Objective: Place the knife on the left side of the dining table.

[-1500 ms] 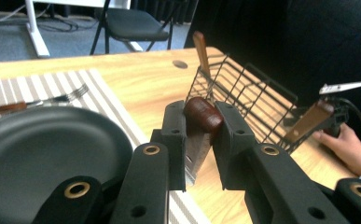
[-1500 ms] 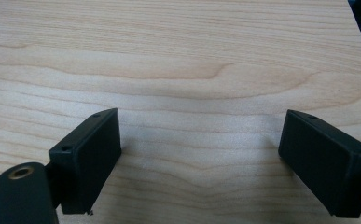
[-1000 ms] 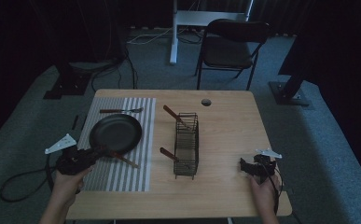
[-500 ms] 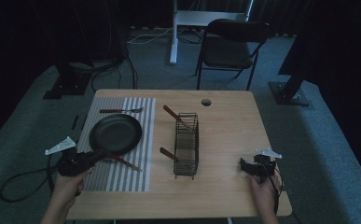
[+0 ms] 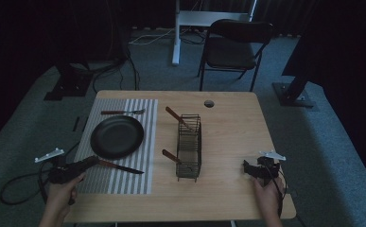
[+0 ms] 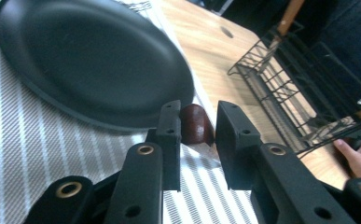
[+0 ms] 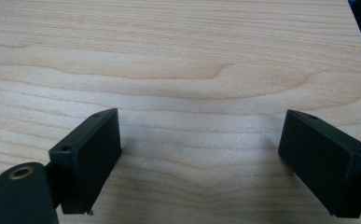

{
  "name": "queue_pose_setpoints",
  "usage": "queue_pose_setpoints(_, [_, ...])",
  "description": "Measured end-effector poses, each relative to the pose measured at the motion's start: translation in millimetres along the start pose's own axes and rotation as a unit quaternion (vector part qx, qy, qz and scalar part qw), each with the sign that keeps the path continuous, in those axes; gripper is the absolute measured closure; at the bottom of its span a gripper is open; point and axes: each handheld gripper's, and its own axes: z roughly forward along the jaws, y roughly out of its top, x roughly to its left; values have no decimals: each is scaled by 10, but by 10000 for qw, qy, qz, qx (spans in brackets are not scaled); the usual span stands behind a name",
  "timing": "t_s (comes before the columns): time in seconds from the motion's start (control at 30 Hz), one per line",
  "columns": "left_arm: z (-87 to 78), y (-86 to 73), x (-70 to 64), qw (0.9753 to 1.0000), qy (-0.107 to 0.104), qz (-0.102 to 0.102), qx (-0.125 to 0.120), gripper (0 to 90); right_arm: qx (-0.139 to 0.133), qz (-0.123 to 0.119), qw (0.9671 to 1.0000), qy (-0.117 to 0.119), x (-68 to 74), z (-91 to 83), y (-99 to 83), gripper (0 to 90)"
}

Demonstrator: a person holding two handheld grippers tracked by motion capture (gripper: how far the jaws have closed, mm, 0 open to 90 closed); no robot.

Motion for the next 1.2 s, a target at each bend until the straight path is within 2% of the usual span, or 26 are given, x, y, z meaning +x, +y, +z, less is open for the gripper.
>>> queue_pose_setpoints(0.07, [14, -39, 39, 9999, 156, 40, 55, 685, 1, 2, 10000, 0, 0, 0, 0, 120])
queue_pose_setpoints(0.13, [21, -56, 58, 9997, 207, 41, 79, 662, 1, 3, 10000, 0, 0, 0, 0, 120])
queue_pose_setpoints(0.17, [36, -91, 114, 9997, 225, -52, 75, 655, 0, 2, 10000, 0, 0, 0, 0, 120])
queue_pose_setpoints(0.23, [46, -105, 131, 9996, 272, -86, 90, 648, 0, -1, 10000, 0, 0, 0, 0, 120])
queue_pose_setpoints(0.27, [59, -120, 144, 9993, 333, -96, 118, 631, 0, 2, 10000, 0, 0, 0, 0, 120])
queue_pose_setpoints(0.33, [89, -151, 155, 9981, 592, -63, 174, 587, 0, 0, 10000, 0, 0, 0, 0, 120])
queue_pose_setpoints(0.4, [112, -180, 167, 9972, 721, -25, 199, 553, -1, -1, 10000, 0, 0, 0, 0, 120])
queue_pose_setpoints(0.5, [134, -212, 191, 9965, 794, -46, 248, 524, 0, 0, 10000, 0, 0, 0, 0, 120])
queue_pose_setpoints(0.63, [171, -252, 248, 9952, 893, -209, 345, 501, 0, 0, 10000, 0, 0, 0, 0, 120])
queue_pose_setpoints(0.73, [197, -279, 264, 9934, 1057, -194, 409, 465, 0, 0, 10000, 0, 0, 0, 0, 120])
queue_pose_setpoints(0.9, [243, -322, 291, 9918, 1156, -250, 473, 427, 0, 0, 10000, 0, 0, 0, 0, 120])
queue_pose_setpoints(1.2, [325, -350, 280, 9893, 1375, -126, 461, 374, 0, 0, 10000, 0, 0, 0, 0, 120])
